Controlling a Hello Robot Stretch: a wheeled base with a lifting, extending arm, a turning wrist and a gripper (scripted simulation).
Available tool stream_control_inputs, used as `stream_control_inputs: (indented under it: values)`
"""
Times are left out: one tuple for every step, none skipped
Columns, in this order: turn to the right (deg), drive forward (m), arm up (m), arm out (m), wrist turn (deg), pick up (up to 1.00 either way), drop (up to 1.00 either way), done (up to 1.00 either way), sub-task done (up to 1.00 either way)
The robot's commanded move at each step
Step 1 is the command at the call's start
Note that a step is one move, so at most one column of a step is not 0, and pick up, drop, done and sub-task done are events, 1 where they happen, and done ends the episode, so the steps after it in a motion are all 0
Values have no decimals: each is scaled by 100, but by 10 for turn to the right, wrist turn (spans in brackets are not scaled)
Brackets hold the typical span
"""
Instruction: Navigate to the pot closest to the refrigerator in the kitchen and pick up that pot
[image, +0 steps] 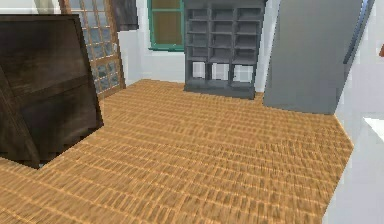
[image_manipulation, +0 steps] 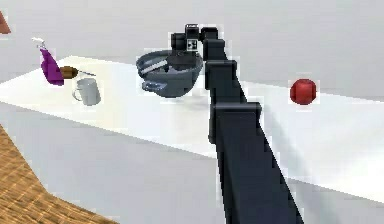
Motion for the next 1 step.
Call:
stream_control_inputs:
  values:
    - [0,0,0,0,0,100,0,0,0]
